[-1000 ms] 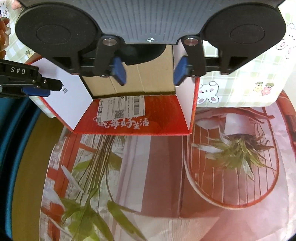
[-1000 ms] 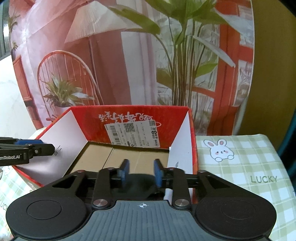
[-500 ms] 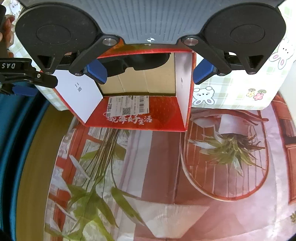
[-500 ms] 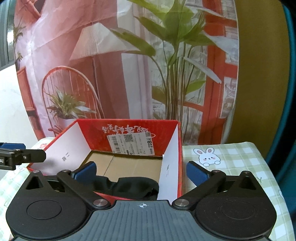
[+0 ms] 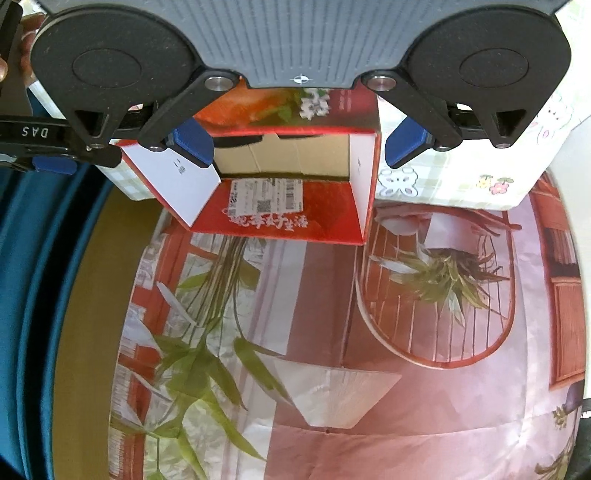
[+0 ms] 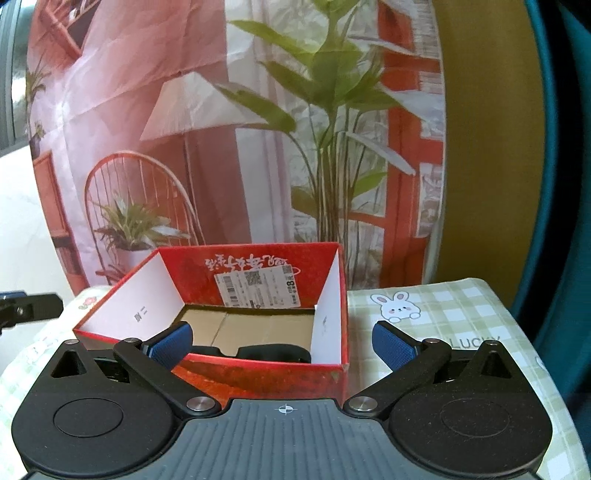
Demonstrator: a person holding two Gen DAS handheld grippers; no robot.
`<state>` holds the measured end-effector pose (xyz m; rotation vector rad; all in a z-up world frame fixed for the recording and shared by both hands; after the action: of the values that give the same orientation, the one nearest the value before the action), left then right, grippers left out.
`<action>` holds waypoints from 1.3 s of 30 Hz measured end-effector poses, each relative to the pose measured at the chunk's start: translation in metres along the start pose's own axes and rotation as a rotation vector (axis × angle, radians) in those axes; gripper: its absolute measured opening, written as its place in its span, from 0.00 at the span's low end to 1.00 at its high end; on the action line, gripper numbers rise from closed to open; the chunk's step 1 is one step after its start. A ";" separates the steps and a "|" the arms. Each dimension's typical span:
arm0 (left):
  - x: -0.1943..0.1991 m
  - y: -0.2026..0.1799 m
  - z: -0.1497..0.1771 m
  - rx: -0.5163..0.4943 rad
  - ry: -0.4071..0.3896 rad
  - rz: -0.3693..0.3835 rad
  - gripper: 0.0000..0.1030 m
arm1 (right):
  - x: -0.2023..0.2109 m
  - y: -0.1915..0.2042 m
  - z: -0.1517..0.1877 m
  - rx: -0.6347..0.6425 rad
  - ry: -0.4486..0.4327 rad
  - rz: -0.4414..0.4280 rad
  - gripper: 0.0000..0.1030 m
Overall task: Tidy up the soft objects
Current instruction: 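Move both open grippers down to the orange floral mitt, then close the right gripper on the orange floral mitt while the left gripper also closes on it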
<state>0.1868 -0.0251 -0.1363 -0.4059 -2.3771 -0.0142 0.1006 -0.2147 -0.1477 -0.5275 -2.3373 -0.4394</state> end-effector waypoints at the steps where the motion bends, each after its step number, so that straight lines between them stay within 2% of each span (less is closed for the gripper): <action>1: 0.003 -0.001 0.003 -0.002 0.006 0.002 0.97 | 0.003 0.000 0.002 -0.005 0.000 0.002 1.00; 8: 0.022 -0.008 0.026 -0.018 0.007 -0.020 0.97 | 0.023 -0.002 0.019 -0.014 0.010 -0.006 1.00; 15: 0.036 -0.009 0.056 -0.007 0.024 0.006 0.97 | 0.040 -0.004 0.045 0.002 0.022 0.002 1.00; 19: 0.035 -0.012 0.072 -0.020 0.054 0.014 0.97 | 0.042 -0.003 0.059 -0.009 0.049 -0.029 1.00; 23: 0.026 -0.008 0.083 -0.009 0.086 0.021 0.93 | 0.038 0.005 0.079 0.032 0.090 -0.038 0.99; 26: 0.019 -0.001 0.082 0.018 0.094 0.038 0.87 | 0.033 0.010 0.089 0.031 0.118 -0.065 0.96; 28: 0.012 0.005 0.081 0.035 0.103 0.031 0.83 | 0.029 0.012 0.094 0.028 0.137 -0.078 0.89; 35: -0.022 0.015 0.073 0.059 0.154 0.074 0.53 | 0.011 0.013 0.101 0.012 0.185 -0.120 0.74; 39: -0.040 0.009 0.068 0.031 0.168 0.095 0.51 | 0.000 0.009 0.104 -0.011 0.210 -0.138 0.66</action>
<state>0.1730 -0.0201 -0.2145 -0.4832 -2.1878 0.0315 0.0475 -0.1602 -0.2197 -0.3100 -2.1769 -0.5450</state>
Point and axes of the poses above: each gripper's, at about its wrist camera, not at the fingertips, and x roughly against the way its jaws point, y to its left, z to its underside, the point moved 6 cm from there along -x, roughly the way its jaws point, and after that the axes turned 13 degrees about y, right-handed, at the moved point
